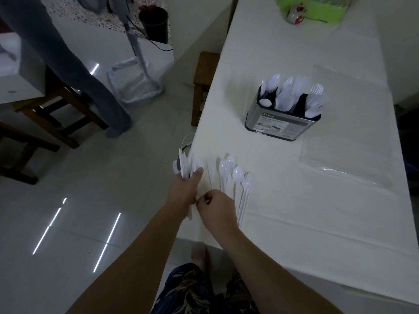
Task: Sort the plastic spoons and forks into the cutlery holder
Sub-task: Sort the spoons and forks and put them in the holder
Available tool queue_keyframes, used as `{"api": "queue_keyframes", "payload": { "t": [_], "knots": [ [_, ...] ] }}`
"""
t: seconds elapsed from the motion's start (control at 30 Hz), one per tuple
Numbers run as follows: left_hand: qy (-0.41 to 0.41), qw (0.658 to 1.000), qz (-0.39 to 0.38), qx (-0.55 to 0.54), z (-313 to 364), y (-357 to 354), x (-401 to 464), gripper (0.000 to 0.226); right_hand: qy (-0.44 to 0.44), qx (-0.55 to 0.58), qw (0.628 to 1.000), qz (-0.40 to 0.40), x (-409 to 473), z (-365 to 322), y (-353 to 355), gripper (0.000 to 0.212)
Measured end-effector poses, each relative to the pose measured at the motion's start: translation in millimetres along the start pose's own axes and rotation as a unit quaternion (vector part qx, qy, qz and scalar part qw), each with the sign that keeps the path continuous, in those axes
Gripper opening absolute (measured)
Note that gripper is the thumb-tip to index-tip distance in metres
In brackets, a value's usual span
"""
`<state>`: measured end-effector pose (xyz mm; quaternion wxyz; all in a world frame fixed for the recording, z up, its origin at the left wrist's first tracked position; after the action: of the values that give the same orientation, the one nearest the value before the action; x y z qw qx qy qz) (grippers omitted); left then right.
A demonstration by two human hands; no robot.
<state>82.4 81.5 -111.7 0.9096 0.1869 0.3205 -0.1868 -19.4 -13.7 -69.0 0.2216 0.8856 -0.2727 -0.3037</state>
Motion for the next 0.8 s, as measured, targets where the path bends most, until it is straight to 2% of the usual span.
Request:
{"api": "queue_keyframes", "payload": {
  "t": [0.2, 0.3, 0.37, 0.47, 0.6, 0.7, 0.8],
  "knots": [
    [-0.019, 0.998, 0.013, 0.059, 6.8, 3.5, 1.2, 0.033, 0.035, -0.01, 0.999, 0.0, -2.2, -4.5, -4.6, 0.022],
    [-0.015, 0.997, 0.039, 0.066, 7.9, 11.0, 0.9, 0.034, 0.028, -0.079, 0.995, 0.048, 1.8, 1.6, 11.7, 0.024],
    [0.001, 0.999, 0.042, 0.023, 4.4, 12.2, 0.7, 0.026, 0.007, -0.155, 0.987, 0.049, 6.1, 8.9, 16.5, 0.021],
    [0.019, 0.997, -0.011, -0.077, -0.8, 3.4, 0.6, 0.026, -0.012, -0.215, 0.976, 0.019, 11.5, 15.1, 11.9, 0.016],
    [0.004, 0.997, -0.028, -0.077, -1.0, 2.7, 1.3, 0.023, -0.015, -0.265, 0.964, -0.005, 18.0, 10.2, 7.0, 0.013],
    [0.009, 0.997, -0.031, -0.07, -5.3, 3.1, 3.6, 0.024, -0.036, -0.236, 0.971, -0.013, 17.3, 9.3, 5.0, 0.012],
    [0.015, 0.998, -0.025, -0.059, -8.7, 4.8, 4.8, 0.026, -0.087, -0.133, 0.987, 0.003, 16.6, 19.1, 8.9, 0.015]
  ]
}}
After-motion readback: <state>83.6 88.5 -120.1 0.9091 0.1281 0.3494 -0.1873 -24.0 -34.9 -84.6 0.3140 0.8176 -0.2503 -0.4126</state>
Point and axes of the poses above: each hand's wrist, its own x-axis towards the middle knuckle, its own y-axis out of the back of the hand, z = x × y, the point moved 10 cm from there along x, towards the middle knuckle, and after that the axes turned 6 degrees about x, right-handed, at the moved point
